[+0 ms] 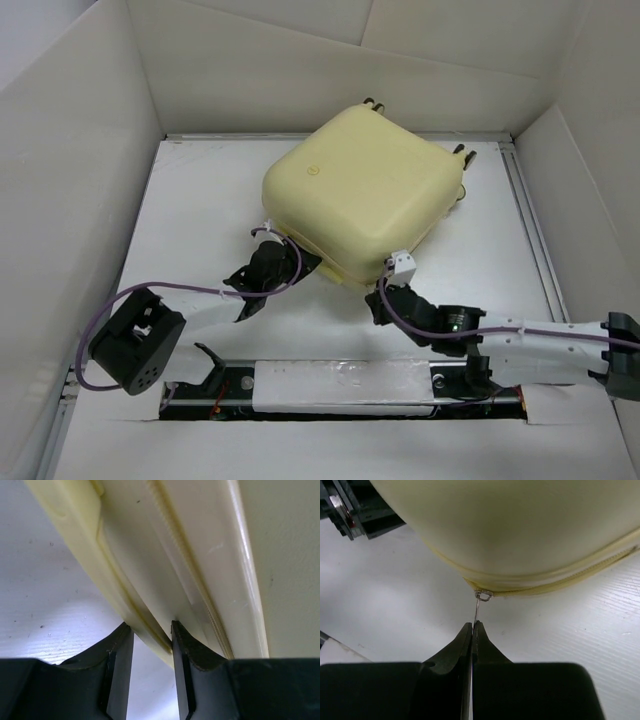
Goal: Pack the luggage
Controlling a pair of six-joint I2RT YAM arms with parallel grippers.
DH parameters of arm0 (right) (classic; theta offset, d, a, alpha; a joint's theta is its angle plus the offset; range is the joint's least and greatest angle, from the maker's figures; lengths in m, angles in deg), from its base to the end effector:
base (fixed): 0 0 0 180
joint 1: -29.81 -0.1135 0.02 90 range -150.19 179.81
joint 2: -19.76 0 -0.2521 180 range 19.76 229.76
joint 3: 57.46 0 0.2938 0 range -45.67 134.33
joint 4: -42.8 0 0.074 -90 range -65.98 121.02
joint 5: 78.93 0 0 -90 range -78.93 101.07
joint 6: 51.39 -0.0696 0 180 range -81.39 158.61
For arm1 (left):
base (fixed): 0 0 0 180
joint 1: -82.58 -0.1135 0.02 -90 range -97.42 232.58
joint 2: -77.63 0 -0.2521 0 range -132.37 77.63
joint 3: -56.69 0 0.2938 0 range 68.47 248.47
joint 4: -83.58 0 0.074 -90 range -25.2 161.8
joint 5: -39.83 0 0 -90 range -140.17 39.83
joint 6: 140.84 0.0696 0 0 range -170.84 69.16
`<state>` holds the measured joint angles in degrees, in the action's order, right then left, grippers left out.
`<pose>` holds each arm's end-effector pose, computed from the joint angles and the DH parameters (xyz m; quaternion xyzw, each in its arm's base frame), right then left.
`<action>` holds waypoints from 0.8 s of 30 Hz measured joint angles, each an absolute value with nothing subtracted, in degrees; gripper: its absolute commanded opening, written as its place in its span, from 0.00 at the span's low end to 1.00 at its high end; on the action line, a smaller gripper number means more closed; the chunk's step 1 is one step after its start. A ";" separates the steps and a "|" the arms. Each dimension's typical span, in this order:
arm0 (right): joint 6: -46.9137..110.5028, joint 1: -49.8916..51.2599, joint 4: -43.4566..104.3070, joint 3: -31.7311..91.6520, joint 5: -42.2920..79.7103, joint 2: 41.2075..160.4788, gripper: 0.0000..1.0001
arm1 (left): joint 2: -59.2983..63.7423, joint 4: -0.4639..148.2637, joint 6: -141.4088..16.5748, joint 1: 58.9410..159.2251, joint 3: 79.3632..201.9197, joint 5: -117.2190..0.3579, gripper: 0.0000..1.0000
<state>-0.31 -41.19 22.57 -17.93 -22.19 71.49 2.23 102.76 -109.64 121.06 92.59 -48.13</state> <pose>0.1216 0.2359 0.1784 -0.0996 0.8452 0.2337 0.4703 0.2503 -0.1958 0.1207 -0.1548 0.8060 -0.4191 0.3884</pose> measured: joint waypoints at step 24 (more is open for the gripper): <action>0.44 -41.61 16.56 19.12 -32.79 113.43 0.00 | 5.21 110.69 -113.45 126.99 86.10 -40.83 0.00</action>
<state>0.44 -41.61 16.56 19.12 -32.79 113.43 5.21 110.69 -113.45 126.99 86.10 -40.83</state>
